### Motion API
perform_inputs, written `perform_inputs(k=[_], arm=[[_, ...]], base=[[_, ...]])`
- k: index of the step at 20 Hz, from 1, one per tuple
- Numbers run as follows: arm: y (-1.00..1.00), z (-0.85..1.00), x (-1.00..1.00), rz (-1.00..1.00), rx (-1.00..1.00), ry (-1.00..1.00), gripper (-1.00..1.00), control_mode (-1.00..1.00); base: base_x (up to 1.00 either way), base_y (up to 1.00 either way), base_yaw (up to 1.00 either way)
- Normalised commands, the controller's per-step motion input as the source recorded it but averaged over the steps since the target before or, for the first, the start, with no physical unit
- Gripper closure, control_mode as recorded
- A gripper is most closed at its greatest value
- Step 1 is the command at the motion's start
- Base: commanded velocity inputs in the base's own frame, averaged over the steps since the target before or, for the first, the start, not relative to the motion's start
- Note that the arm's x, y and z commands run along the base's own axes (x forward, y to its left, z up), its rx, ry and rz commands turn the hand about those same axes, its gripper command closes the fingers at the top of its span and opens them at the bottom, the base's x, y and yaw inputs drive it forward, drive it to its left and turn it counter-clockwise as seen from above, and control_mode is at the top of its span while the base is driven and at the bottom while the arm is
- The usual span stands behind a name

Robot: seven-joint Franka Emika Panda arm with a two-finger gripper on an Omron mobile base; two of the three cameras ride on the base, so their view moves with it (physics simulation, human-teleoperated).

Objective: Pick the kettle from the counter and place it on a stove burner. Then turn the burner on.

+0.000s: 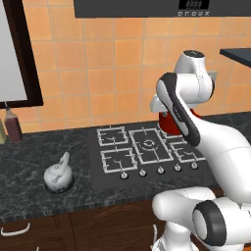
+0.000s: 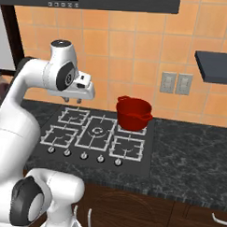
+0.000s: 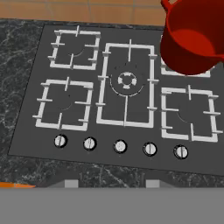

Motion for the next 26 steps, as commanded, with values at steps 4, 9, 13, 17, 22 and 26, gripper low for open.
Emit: perform_inputs(k=[4, 9, 13, 17, 22, 26], arm=[[0.35, 0.00, -0.28, 0.04, 0.00, 0.00, -1.00, -1.00], [0.99, 0.00, -0.93, 0.13, -0.01, -0.05, -1.00, -1.00], [1.00, 0.00, -0.89, 0.16, -0.01, -0.07, -1.00, -1.00], [1.00, -0.08, -0.66, 0.11, -0.02, -0.02, -1.00, -1.00], [1.00, -0.15, -0.17, 0.03, -0.01, 0.00, -1.00, -1.00], [1.00, -0.05, 0.06, 0.00, 0.02, 0.02, -1.00, -1.00]], base=[[0.00, 0.00, 0.00], [0.00, 0.00, 0.00], [0.00, 0.00, 0.00], [0.00, 0.00, 0.00], [0.00, 0.00, 0.00], [0.00, 0.00, 0.00]])
